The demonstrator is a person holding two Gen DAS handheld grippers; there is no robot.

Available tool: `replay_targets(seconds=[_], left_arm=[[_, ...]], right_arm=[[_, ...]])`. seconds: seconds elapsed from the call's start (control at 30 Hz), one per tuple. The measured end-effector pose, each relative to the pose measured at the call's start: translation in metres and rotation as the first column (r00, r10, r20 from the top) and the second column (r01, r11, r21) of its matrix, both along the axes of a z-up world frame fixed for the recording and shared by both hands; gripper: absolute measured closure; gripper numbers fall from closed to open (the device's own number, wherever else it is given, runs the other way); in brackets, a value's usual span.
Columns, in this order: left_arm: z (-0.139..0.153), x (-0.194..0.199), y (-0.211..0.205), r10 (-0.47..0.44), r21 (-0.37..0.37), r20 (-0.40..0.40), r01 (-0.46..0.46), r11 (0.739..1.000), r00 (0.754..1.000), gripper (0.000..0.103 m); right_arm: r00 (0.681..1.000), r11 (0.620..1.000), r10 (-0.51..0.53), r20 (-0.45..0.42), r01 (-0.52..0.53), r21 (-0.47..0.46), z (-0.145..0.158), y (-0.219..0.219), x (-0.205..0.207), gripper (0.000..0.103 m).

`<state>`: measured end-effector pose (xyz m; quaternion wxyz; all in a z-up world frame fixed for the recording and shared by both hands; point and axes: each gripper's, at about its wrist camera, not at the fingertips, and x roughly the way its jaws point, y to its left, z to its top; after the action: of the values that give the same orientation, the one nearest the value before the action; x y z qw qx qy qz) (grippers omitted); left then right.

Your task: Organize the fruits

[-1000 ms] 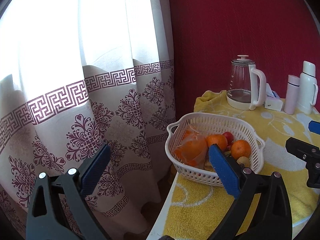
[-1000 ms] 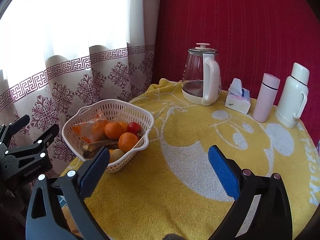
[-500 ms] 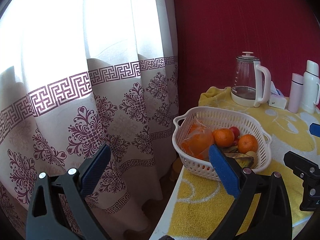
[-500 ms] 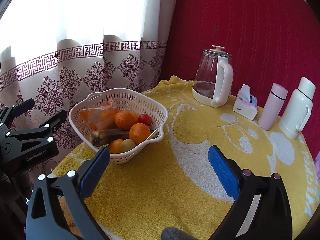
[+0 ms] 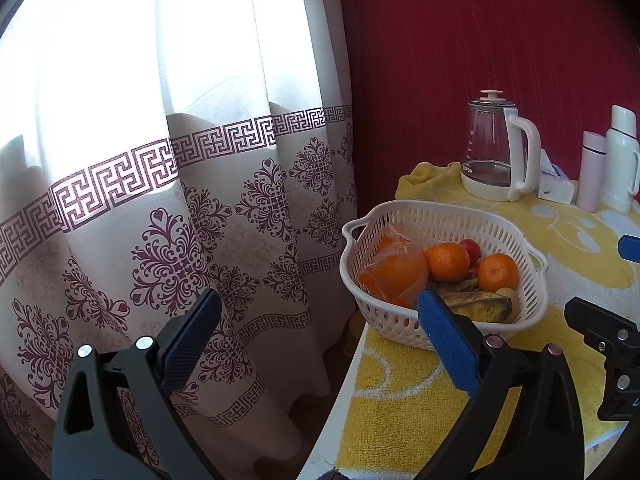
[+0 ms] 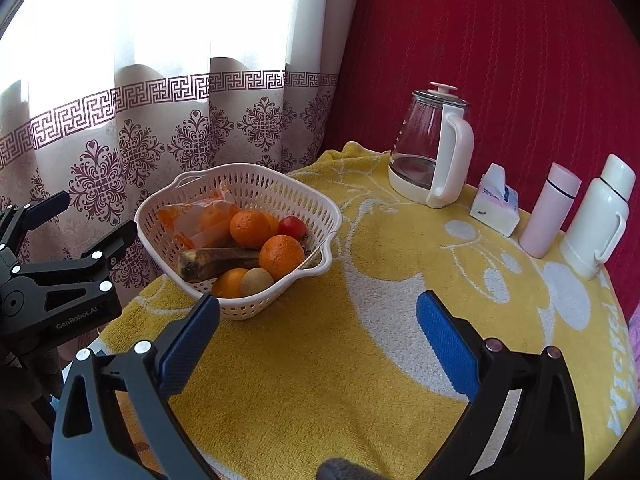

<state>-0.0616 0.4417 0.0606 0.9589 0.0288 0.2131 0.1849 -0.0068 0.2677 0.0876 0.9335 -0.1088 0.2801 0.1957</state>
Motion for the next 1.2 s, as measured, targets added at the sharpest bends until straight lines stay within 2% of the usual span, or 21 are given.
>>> replay_targets(seconds=[0.47, 0.9, 1.2], left_arm=[[-0.004, 0.003, -0.003, -0.015, 0.005, -0.019, 0.015, 1.0, 1.0, 0.003], [-0.006, 0.005, -0.009, -0.032, 0.024, -0.034, 0.033, 0.999, 0.999, 0.003], [-0.006, 0.005, -0.026, -0.066, 0.046, -0.045, 0.068, 0.997, 0.997, 0.003]], right_arm=[[1.0, 0.999, 0.01, -0.002, -0.01, -0.032, -0.003, 0.006, -0.002, 0.005], [1.0, 1.0, 0.002, -0.022, -0.003, -0.019, -0.007, -0.001, 0.001, 0.005], [0.998, 0.999, -0.052, -0.024, 0.051, -0.008, -0.009, -0.021, 0.001, 0.005]])
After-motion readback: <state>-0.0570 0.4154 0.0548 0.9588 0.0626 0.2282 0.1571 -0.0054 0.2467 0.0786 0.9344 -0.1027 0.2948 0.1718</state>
